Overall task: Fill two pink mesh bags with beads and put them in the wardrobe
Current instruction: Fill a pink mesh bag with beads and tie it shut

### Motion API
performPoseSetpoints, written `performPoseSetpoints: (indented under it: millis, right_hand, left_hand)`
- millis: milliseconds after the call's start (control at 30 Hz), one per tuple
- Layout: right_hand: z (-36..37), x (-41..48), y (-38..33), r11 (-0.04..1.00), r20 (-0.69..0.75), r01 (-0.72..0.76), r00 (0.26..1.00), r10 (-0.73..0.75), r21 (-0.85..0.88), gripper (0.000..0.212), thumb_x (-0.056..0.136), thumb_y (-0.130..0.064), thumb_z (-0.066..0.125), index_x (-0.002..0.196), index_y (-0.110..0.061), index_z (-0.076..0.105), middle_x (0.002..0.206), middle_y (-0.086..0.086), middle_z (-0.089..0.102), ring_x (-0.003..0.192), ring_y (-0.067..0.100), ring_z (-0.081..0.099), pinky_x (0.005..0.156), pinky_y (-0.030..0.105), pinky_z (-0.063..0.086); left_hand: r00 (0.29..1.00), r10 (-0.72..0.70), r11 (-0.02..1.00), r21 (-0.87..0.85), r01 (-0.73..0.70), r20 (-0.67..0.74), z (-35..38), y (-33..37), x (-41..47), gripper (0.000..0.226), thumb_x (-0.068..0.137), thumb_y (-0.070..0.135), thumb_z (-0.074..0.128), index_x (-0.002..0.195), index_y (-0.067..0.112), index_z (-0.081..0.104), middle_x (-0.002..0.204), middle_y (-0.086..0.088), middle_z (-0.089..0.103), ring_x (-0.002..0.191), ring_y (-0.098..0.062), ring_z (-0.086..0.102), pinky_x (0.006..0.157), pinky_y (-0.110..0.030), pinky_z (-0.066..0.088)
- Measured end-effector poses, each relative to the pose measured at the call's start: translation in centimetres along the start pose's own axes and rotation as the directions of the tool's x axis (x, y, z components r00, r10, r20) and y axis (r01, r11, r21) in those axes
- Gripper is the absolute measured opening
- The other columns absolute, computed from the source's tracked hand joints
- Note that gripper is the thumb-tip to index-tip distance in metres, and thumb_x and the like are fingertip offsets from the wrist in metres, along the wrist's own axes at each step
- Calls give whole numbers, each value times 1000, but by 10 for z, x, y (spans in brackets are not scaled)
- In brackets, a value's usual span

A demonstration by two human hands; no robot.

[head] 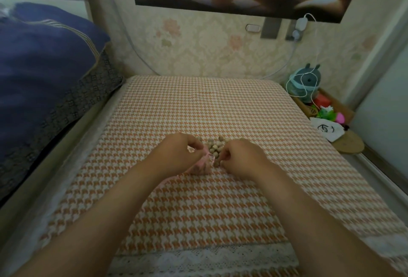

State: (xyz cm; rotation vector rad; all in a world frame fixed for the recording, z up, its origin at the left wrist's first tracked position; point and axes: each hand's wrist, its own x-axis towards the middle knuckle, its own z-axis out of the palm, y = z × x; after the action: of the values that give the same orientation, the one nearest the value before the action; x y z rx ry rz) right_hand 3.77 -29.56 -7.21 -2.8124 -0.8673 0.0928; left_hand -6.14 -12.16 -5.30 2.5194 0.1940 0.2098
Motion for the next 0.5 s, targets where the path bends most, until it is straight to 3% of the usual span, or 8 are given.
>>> performPoseSetpoints:
  millis: [133,233,367,500]
  right_hand:
    - [-18,-3,-9,968,-170,60,985,-19,244,11,86,-37,70,94,-33,75,91,-14,72,88,6,66,77,31,56]
    - [-29,-10,-23,890,-271,189,959,-77,414,10,86,-34,73,95,-32,75,87,-19,71,79,-5,62,75,24,53]
    - [-23,-15,-34,924,-261,272,944,-202,270,13,88,-39,70,99,-33,74,93,-19,68,84,-1,60,76,31,54]
    - [-17,-14,-35,952,-238,271,943,-233,139,17,92,-48,63,103,-41,73,98,-17,59,90,2,56,75,33,51]
  left_hand:
    - [1000,9,999,-32,-9,22,-2,2,-1,26,91,33,61,114,25,70,116,11,67,87,1,54,78,-15,38]
    - [999,16,999,-41,-15,33,-3,3,0,27,91,31,59,116,25,69,115,10,67,85,0,54,75,-15,38]
    - [998,48,998,-50,-46,43,-4,1,1,25,92,26,57,114,24,70,112,7,69,80,-1,55,66,-13,37]
    - [998,47,997,-63,-44,46,-5,-2,0,23,92,25,58,111,25,71,108,8,70,81,0,55,71,-14,39]
